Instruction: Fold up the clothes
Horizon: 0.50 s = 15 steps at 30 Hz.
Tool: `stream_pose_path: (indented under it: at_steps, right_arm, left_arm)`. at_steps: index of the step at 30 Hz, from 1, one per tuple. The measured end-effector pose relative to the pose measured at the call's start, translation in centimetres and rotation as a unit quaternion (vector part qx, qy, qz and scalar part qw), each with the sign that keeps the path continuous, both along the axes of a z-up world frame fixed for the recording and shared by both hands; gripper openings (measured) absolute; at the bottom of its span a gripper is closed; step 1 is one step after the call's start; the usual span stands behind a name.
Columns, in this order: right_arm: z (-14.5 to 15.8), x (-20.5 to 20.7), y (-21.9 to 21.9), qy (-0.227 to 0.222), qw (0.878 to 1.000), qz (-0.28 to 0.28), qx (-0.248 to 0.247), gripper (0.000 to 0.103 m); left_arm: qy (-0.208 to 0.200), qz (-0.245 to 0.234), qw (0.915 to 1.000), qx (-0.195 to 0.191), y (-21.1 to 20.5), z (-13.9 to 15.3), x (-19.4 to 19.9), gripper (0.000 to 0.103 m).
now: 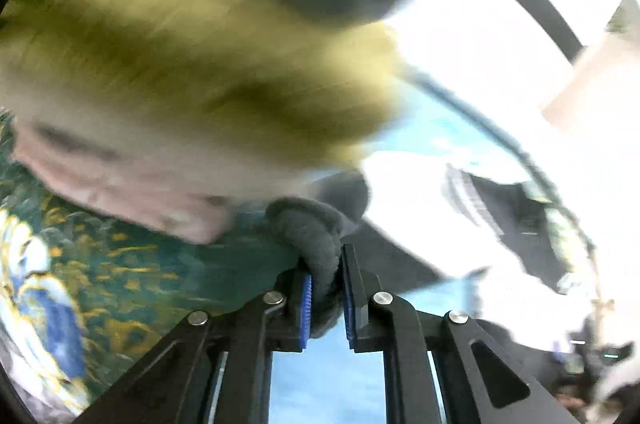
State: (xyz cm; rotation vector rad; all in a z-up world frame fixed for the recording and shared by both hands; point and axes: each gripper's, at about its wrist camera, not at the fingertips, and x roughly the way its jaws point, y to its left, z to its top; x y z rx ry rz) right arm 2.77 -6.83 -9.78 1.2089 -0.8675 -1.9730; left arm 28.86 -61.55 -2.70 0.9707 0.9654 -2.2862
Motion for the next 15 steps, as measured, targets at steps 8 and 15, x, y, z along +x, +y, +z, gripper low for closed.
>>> stream_pose_path:
  at_steps: [8, 15]
  right_arm:
    - [0.4, -0.2, 1.6, 0.002, 0.999, -0.008, -0.038, 0.044]
    - [0.7, -0.4, 3.2, 0.001, 0.998, -0.028, -0.064, 0.044]
  left_arm:
    - [0.127, -0.115, 0.9847, 0.030, 5.0, 12.1, -10.6, 0.013]
    - [0.148, -0.232, 0.9613, 0.011, 14.3, 18.1, -25.1, 0.013]
